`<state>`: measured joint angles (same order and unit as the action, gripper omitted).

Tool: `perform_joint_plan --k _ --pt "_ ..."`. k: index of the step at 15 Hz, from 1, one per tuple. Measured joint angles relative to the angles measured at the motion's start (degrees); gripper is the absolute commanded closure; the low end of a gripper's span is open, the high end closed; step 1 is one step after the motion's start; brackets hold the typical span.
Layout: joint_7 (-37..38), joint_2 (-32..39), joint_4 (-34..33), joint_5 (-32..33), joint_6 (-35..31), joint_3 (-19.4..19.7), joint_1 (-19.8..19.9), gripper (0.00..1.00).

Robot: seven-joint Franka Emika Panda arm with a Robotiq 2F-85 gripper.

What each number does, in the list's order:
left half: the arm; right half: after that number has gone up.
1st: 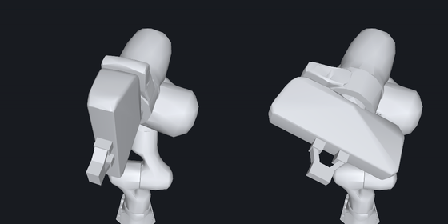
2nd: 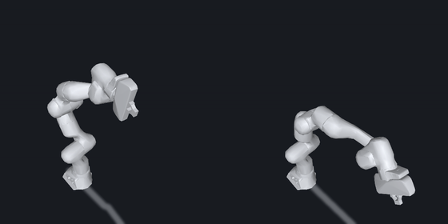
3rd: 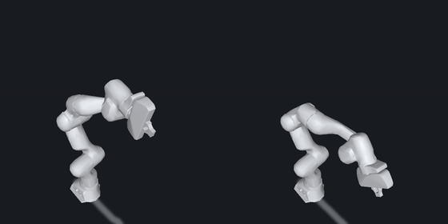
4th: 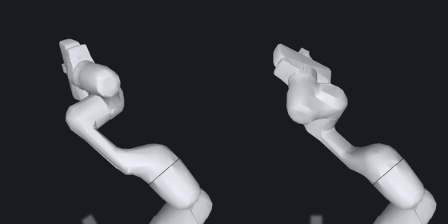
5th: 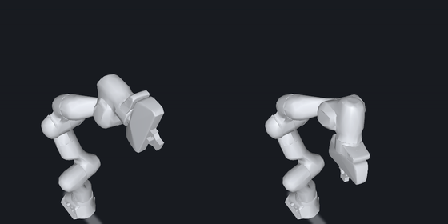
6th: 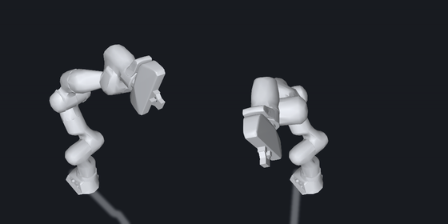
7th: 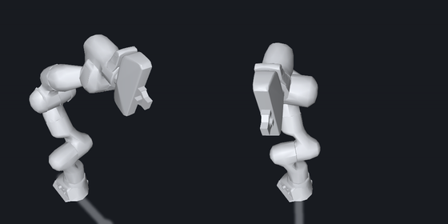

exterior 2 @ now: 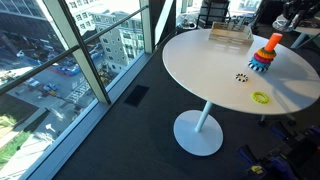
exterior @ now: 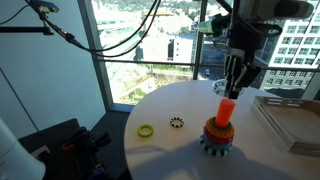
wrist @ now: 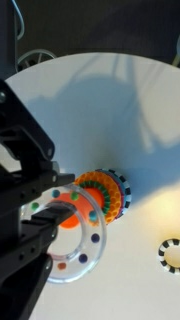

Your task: Pick up the clear ring and place it on the stack of rings

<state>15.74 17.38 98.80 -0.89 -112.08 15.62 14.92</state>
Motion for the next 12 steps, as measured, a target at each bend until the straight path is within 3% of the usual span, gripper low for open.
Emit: perform_joint_plan --k 12 --pt "1.41 4.0 -2.86 -0.17 0.0 0.77 0.1 0.91"
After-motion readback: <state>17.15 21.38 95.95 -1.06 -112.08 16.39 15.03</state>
